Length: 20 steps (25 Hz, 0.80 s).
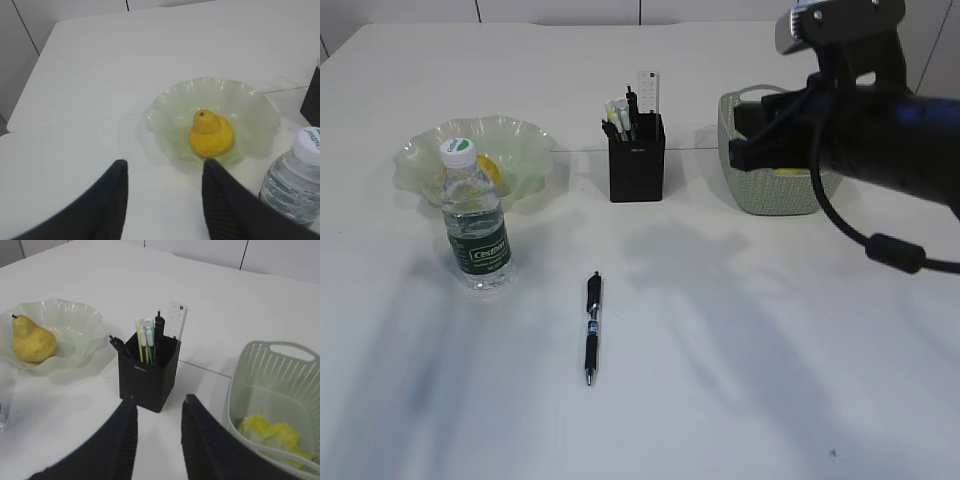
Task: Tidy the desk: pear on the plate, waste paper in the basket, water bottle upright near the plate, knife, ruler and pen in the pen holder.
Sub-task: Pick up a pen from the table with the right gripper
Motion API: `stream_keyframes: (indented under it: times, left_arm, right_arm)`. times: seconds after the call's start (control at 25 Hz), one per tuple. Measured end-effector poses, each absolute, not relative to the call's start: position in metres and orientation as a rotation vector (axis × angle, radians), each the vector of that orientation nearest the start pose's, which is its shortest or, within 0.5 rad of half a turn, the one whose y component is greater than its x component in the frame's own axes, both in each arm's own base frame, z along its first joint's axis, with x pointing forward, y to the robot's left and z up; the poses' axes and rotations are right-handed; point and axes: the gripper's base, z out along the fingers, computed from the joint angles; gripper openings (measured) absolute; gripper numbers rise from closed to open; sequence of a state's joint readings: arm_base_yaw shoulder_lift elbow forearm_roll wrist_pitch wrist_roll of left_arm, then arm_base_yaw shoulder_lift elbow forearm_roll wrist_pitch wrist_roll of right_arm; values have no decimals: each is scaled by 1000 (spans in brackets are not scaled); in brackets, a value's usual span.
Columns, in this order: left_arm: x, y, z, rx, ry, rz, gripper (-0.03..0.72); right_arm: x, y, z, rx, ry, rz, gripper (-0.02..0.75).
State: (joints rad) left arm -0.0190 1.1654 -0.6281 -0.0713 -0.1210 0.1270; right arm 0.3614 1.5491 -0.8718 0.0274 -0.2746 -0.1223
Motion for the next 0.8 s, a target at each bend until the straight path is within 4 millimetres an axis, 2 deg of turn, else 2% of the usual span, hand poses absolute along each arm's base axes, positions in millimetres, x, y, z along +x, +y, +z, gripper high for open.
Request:
stream_keyframes:
  times: [0.24, 0.52, 0.8]
  left_arm:
    - [246, -4, 279, 115, 1896, 61, 341]
    - [246, -5, 280, 160, 1882, 86, 341]
    - [247, -5, 283, 160, 1852, 87, 341]
  right_arm:
    - [298, 112, 221, -383, 1919, 203, 230]
    - [295, 111, 216, -367, 1959, 214, 230]
    - [287, 108, 201, -320, 2162, 238, 230]
